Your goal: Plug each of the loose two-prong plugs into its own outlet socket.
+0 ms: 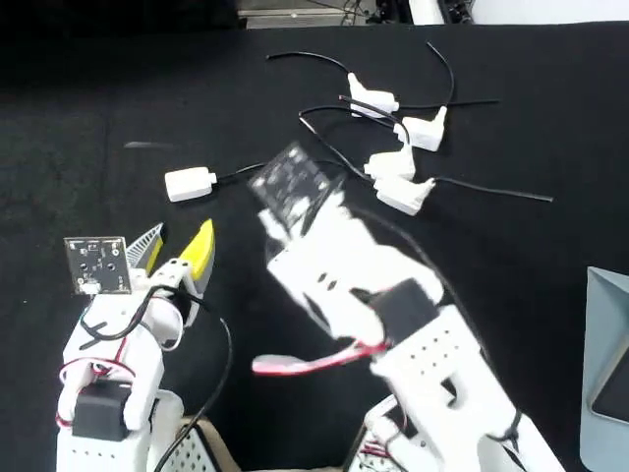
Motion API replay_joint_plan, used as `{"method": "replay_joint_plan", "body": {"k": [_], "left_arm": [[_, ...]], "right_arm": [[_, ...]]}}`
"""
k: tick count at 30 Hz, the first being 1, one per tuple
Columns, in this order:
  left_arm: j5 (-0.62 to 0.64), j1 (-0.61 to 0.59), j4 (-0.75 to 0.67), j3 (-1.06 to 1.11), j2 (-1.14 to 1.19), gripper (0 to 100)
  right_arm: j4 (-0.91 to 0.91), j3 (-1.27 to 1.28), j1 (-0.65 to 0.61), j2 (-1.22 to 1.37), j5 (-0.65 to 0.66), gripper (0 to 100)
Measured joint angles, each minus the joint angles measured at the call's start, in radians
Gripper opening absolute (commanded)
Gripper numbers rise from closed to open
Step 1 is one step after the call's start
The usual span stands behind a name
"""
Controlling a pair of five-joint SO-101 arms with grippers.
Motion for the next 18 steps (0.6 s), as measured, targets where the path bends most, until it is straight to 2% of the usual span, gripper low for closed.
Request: {"method": "replay_joint_plan", "body": {"k": [4,8,11,18], "left_arm": [[0.0,0.003,-0.064,0.043,0.0,23],[0.0,0.029,-0.081,0.044,0.0,23],[-0.003,0.078,-0.081,0.046,0.0,23],[-0.1,0.147,-0.083,0.055,-0.005,23]], "right_arm": [[-0.054,0.074,-0.078,-0.066,-0.014,1.1],[-0.201,0.218,-0.146,-0.109,-0.014,1.1],[-0.302,0.311,-0.157,-0.126,-0.017,1.1],[-0.316,0.327,-0.157,-0.126,-0.018,1.1]]}}
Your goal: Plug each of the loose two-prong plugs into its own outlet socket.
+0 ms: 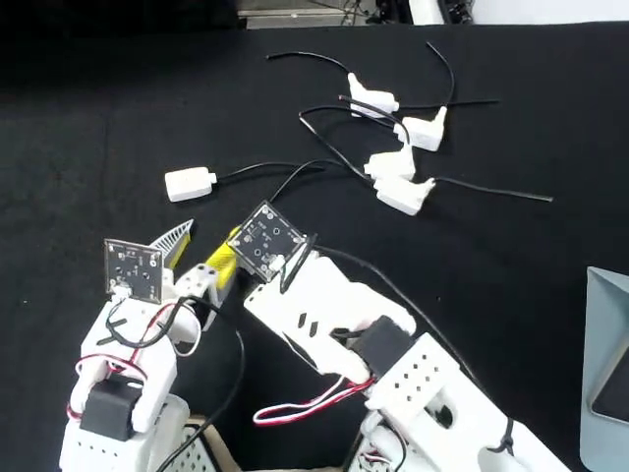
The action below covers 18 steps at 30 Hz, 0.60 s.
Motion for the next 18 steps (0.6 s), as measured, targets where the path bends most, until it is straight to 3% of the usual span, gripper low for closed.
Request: {"method": "replay_joint_plan", "body": {"k": [14,18], "left_arm": [[-0.002,-0.005,0.0,0.002,0.0,23],[-0.04,0.041,-0.002,0.017,0.0,23]], "right_arm": [[0.0,0.008,0.0,0.0,-0.046,1.1],[0.0,0.009,0.0,0.0,-0.048,1.1]]}}
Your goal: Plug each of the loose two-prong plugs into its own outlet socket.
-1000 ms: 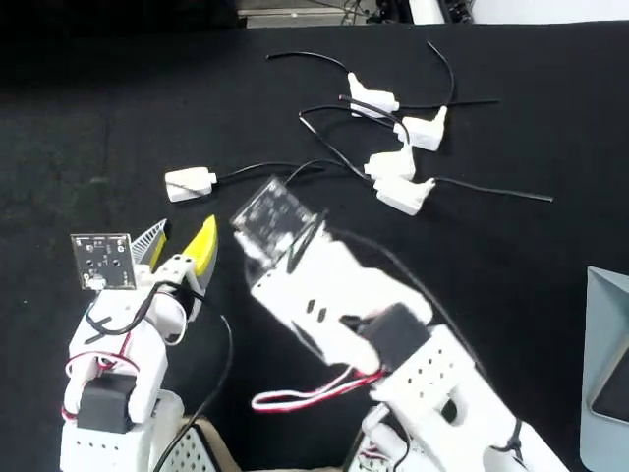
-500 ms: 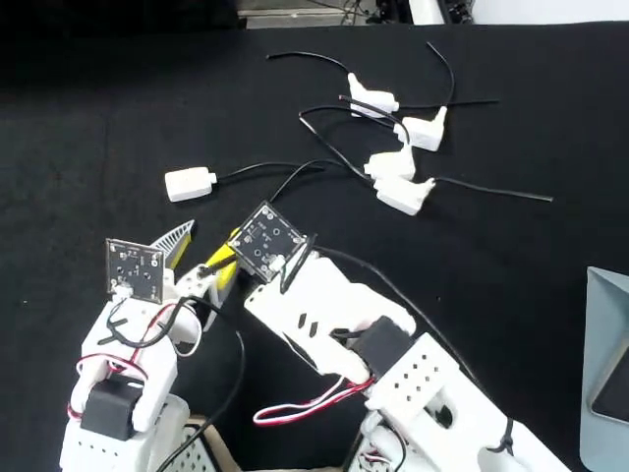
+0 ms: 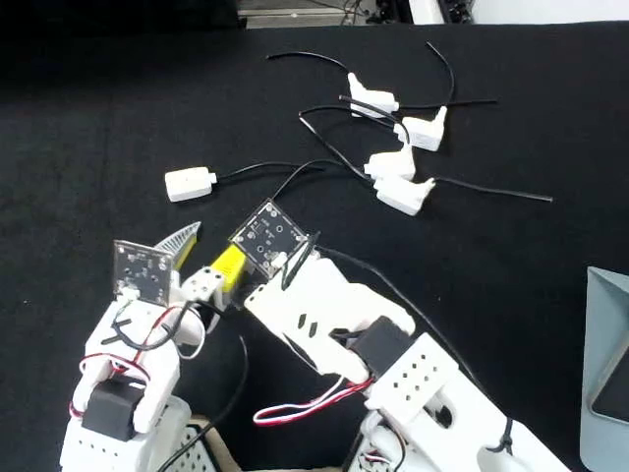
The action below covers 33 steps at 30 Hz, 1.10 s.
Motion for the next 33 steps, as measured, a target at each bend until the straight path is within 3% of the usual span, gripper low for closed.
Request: {"method": "replay_joint_plan", "body": {"k": [8,18,26,33], "left_arm": [[-0.031,-0.028,-0.005,0.008,0.0,23],[0.032,-0.281,-0.005,0.0,0.006,26],[-0.1,-0.331,-0.005,-0.071,0.184,30],[-0.327,-0.33,-0.005,-0.35,0.611,30]], "right_arm": [[0.0,0.014,-0.002,0.0,0.002,1.1],[-0.037,0.014,0.196,0.0,-0.071,1.1],[-0.164,0.035,0.272,0.106,-0.08,1.1],[-0.207,0.035,0.302,0.267,-0.08,1.1]]}}
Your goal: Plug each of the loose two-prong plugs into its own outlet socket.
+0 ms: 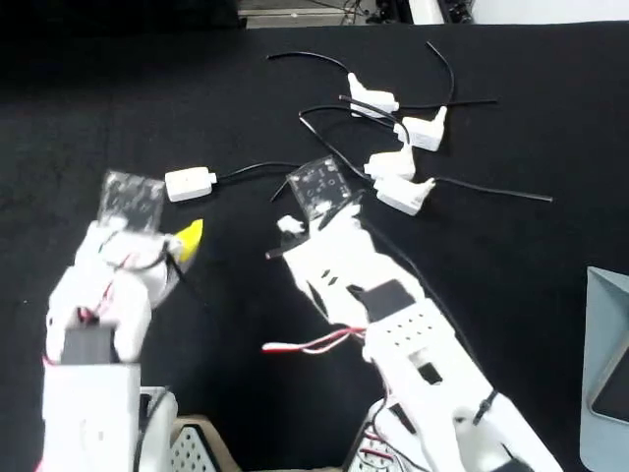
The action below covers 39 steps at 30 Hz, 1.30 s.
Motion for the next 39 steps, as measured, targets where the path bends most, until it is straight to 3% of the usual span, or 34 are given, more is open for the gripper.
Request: {"method": "replay_joint_plan", "body": {"k": [8,14,31,39], "left_arm": [[-0.304,0.023,0.0,-0.336,0.539,30],[-0.436,0.061,-0.005,-0.508,0.875,30],[-0.462,0.031,-0.009,-1.003,1.507,29],[-0.5,0.0,-0.012,-1.045,1.593,18]], "right_arm": [[-0.041,0.0,0.029,0.051,0.0,1.1],[-0.044,0.0,0.029,0.051,0.0,1.1],[-0.044,0.0,0.029,0.051,0.0,1.1],[-0.044,0.0,0.029,0.051,0.0,1.1]]}}
